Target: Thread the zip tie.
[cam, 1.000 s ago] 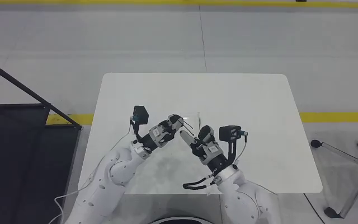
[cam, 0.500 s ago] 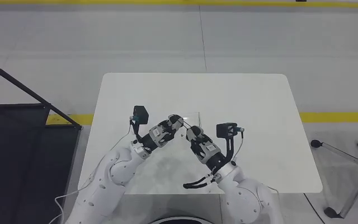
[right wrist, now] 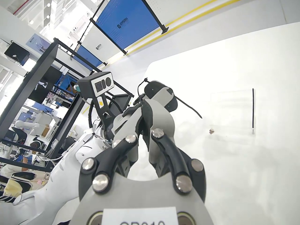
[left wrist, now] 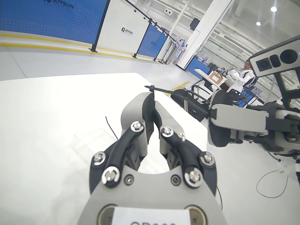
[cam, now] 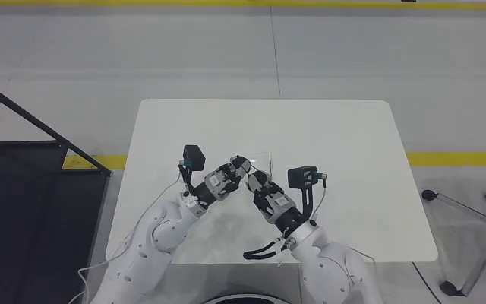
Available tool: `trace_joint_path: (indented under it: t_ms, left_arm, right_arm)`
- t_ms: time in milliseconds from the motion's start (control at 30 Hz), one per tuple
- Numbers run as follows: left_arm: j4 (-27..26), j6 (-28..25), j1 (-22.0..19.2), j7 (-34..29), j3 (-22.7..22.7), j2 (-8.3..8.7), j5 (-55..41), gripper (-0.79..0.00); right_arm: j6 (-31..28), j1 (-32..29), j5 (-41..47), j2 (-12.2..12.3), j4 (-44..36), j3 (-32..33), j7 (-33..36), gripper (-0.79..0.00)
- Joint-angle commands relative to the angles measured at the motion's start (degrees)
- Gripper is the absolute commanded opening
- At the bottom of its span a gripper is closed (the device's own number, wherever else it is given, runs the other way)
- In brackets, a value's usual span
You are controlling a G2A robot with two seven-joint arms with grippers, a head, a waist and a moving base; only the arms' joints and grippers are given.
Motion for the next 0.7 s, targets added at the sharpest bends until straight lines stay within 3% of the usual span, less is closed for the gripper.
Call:
trace_joint_path:
  t_ms: [0,667]
  left_arm:
    - [-0.2,0.4,0.2,1.0,0.1,-0.06,1.3,-0.785]
    - [-1.4,11.4,2.2,15.0,2.5,-1.13,17.8,-0.785]
  right_arm:
    - [0.4,0.2,-0.3,0.0,-0.1,-0.3,0.1,-0.785]
    - [6.8,1.2,-4.2,-0.5,-1.4,-2.5,1.0,-0.785]
